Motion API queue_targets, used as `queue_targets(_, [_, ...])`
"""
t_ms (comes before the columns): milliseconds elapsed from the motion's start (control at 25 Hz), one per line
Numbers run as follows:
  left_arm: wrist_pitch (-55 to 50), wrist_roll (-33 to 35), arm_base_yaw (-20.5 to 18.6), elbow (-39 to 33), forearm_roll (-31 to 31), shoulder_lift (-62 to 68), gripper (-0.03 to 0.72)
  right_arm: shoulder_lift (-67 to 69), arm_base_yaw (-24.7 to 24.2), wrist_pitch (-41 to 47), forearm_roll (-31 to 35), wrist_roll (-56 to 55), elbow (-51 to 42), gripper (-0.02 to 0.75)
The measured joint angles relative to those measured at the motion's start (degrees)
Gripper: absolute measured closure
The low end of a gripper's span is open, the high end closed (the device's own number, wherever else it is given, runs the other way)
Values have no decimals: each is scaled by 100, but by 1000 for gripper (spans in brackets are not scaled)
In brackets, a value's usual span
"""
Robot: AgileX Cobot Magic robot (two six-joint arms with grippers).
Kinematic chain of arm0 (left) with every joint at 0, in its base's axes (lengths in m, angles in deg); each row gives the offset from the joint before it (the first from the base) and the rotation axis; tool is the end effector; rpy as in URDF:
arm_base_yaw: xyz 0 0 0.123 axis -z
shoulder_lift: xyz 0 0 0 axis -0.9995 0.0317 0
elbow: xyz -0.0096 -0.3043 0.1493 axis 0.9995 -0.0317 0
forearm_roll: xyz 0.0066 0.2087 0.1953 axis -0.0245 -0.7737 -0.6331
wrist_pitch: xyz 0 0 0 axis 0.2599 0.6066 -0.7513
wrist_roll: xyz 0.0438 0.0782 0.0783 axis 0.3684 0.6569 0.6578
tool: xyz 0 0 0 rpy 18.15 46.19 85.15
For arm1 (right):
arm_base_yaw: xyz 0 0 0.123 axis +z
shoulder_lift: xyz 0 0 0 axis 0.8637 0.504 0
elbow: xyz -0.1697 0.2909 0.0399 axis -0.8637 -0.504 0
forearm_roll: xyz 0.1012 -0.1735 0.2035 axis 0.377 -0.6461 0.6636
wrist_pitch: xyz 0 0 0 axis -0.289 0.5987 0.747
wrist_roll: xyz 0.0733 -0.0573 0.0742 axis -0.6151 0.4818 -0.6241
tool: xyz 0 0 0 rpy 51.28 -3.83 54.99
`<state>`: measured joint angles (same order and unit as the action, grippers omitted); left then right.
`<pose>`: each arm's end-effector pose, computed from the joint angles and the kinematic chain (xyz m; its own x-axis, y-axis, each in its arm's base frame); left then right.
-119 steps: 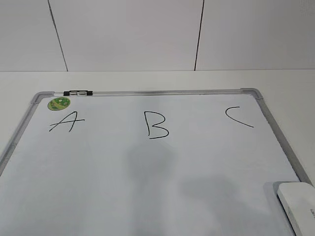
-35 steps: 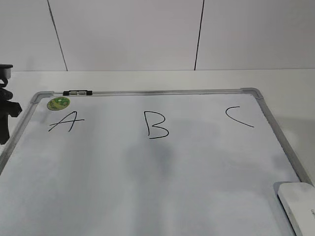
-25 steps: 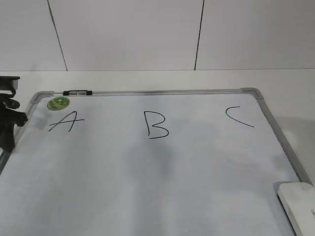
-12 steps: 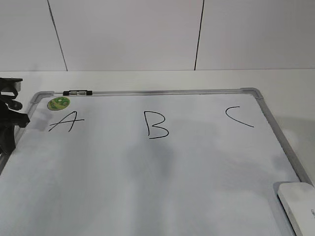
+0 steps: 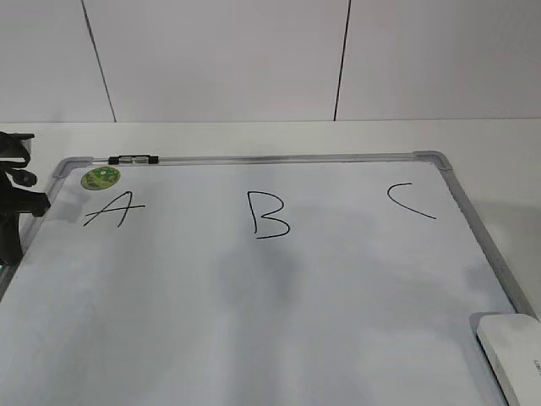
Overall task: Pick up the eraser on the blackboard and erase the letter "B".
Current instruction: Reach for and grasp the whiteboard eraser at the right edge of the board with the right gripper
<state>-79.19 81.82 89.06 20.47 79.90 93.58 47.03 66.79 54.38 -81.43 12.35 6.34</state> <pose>0.4112 -0.0131 0.1557 -0.9978 0.0575 0.0323 0.0556 0.9968 -0.0579 0.1224 0.0261 0.3084 -0.9456 0.0813 -0.3150 0.0343 0.9878 0.1519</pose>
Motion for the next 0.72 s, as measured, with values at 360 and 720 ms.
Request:
queue_targets(360, [-12,0,0,0,44,0,668,820,0,0,359,0,0,70])
queue_targets(720, [-12,0,-5,0,91,0,669,1756,225,-83,198,35,12,69])
